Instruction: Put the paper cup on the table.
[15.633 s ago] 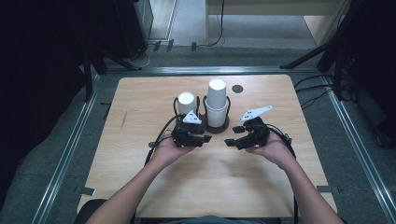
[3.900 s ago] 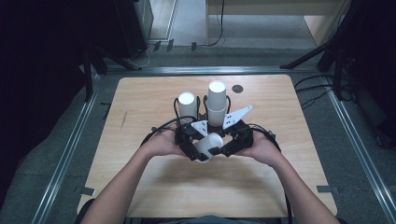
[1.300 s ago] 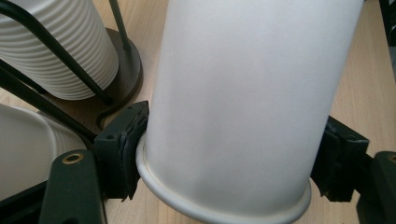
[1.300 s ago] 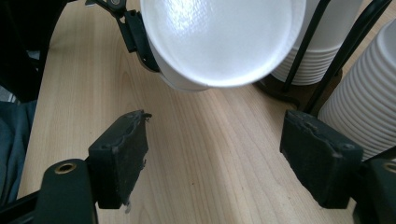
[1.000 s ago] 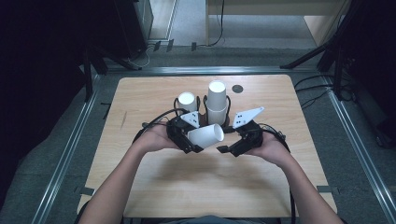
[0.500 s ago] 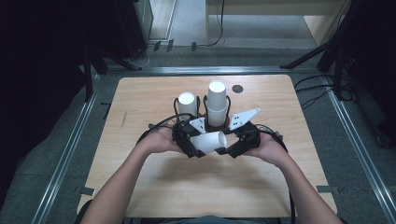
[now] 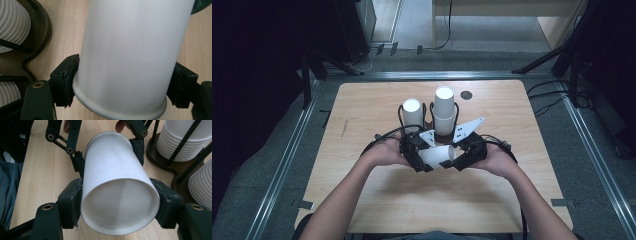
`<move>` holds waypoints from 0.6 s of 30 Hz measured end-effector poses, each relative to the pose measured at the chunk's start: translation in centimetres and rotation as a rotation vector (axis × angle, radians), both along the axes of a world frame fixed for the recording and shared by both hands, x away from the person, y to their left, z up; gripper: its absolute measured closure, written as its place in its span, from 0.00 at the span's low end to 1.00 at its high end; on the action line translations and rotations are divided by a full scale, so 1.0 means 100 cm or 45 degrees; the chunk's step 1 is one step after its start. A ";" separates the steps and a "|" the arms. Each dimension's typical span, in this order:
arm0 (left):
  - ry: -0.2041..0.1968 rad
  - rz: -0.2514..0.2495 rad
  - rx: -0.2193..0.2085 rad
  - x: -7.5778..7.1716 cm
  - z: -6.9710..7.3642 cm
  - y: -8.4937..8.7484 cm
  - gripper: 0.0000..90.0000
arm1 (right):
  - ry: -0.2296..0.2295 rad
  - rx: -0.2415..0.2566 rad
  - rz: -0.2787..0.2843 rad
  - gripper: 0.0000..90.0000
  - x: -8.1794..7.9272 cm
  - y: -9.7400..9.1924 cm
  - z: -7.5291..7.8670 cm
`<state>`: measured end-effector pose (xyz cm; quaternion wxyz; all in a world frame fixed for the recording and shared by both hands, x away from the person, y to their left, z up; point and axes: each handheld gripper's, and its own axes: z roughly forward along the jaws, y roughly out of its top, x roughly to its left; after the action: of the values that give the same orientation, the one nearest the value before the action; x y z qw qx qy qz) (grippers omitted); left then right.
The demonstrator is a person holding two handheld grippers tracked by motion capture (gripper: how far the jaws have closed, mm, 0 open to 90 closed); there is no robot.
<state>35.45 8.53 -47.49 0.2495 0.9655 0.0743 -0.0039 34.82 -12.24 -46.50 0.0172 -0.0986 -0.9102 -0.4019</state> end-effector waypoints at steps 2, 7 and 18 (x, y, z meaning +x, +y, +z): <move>0.007 -0.001 -0.004 0.000 0.000 0.000 0.25 | 0.008 -0.004 0.001 0.37 0.000 0.000 0.001; 0.016 -0.003 -0.029 0.000 0.000 0.002 0.23 | 0.015 -0.002 0.001 0.37 0.000 0.001 0.003; 0.025 0.074 -0.217 0.002 0.005 0.011 0.09 | -0.002 0.027 -0.023 0.37 0.002 -0.009 0.005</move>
<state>35.66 9.63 -46.98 0.3299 0.9382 0.1040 -0.0124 35.04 -13.10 -45.96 0.0137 -0.1062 -0.9050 -0.4116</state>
